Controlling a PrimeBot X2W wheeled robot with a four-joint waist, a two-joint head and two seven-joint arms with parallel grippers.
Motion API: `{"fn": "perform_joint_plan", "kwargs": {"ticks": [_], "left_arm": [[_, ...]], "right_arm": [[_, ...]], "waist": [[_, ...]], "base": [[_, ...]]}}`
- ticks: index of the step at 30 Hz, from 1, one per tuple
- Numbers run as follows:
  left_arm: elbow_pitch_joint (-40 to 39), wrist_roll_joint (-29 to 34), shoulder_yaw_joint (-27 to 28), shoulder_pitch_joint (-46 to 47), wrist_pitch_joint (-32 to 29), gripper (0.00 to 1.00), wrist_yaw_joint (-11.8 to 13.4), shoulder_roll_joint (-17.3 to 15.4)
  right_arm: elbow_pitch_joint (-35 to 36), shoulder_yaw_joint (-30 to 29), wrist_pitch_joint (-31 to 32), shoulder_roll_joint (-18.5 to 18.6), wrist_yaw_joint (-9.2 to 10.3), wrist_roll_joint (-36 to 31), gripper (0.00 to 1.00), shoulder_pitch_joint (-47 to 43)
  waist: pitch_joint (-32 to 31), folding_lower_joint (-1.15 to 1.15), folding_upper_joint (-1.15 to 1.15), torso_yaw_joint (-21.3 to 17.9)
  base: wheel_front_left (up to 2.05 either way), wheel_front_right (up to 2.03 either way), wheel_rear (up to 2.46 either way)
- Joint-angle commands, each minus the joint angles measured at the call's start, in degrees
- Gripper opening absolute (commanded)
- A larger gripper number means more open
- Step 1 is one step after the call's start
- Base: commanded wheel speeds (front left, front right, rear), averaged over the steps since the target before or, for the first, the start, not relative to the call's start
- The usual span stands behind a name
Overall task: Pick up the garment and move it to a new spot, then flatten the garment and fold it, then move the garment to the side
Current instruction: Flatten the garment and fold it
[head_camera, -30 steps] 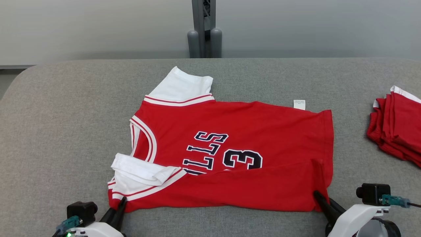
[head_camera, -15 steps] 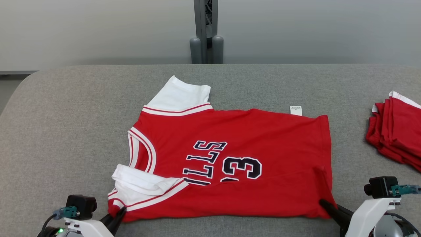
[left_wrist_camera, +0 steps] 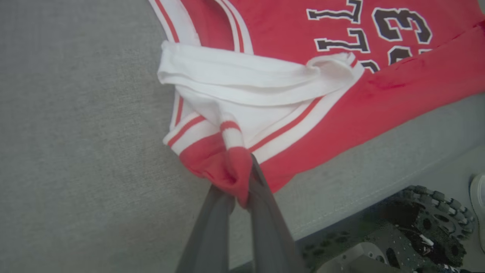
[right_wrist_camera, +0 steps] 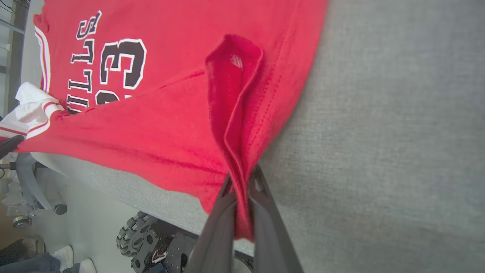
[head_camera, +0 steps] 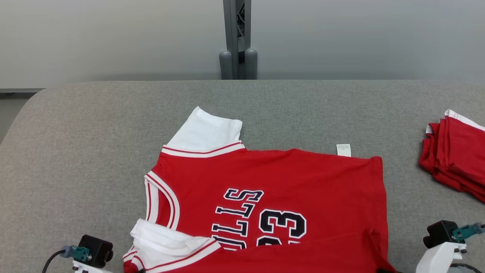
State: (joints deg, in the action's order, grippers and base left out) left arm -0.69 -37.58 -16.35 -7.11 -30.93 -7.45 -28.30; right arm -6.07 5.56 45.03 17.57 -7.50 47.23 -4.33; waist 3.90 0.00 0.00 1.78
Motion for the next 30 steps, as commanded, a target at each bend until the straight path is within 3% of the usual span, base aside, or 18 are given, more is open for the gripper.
{"fn": "perform_joint_plan", "kwargs": {"ticks": [1, 7, 13, 14, 15, 16, 24, 30], "left_arm": [[-0.71, -0.81, -0.06, -0.93, -1.08, 0.00, -0.02, -0.94], [-5.58, -4.34, -0.70, -4.09, -6.82, 0.00, -0.02, -4.33], [-7.80, -5.65, -0.52, -5.41, -9.27, 0.00, 0.78, -5.60], [-8.02, -5.49, -0.63, -5.47, -9.50, 0.36, 0.94, -5.74], [-8.19, -5.40, -0.62, -5.55, -9.68, 1.00, 1.13, -5.80], [-8.27, -5.50, -0.50, -5.69, -9.63, 1.00, 1.44, -5.68], [-9.11, -3.42, 1.56, -5.72, -8.74, 1.00, 4.02, -7.41], [-8.16, 1.30, 7.32, -0.35, 2.81, 1.00, 9.26, -4.28]], "right_arm": [[0.62, -0.77, 1.35, -0.14, 0.02, -0.50, 0.00, -1.06], [4.36, -3.61, 6.63, -2.07, 0.02, -1.90, 0.00, -4.17], [6.31, -6.12, 9.47, -4.06, 0.02, -3.36, 0.00, -5.76], [6.27, -6.89, 9.67, -4.55, 0.02, -4.02, 0.00, -5.92], [6.41, -7.68, 9.65, -5.08, 0.02, -4.85, 0.22, -5.90], [6.23, -8.69, 9.57, -5.86, 0.02, -5.77, 1.00, -5.99], [8.27, -14.18, 8.23, -8.14, 0.02, -11.35, 1.00, -4.67], [10.77, -15.04, -4.32, -6.35, 0.02, -15.51, 1.00, -0.28]], "waist": [[-0.08, 0.00, 0.00, 0.10], [-0.32, 0.00, 0.00, 0.44], [-0.19, 0.00, 0.00, 0.60], [-0.15, 0.00, 0.00, 0.59], [-0.10, 0.00, 0.00, 0.59], [-0.05, 0.00, 0.00, 0.61], [0.59, 0.00, 0.00, 0.62], [1.31, 0.00, 0.00, 0.71]], "base": [[0.00, 0.00, 0.00], [0.00, 0.00, 0.00], [0.00, 0.00, 0.00], [0.00, 0.00, 0.00], [0.00, 0.00, 0.00], [0.00, 0.00, 0.00], [0.00, 0.00, 0.00], [0.00, 0.00, 0.00]]}}
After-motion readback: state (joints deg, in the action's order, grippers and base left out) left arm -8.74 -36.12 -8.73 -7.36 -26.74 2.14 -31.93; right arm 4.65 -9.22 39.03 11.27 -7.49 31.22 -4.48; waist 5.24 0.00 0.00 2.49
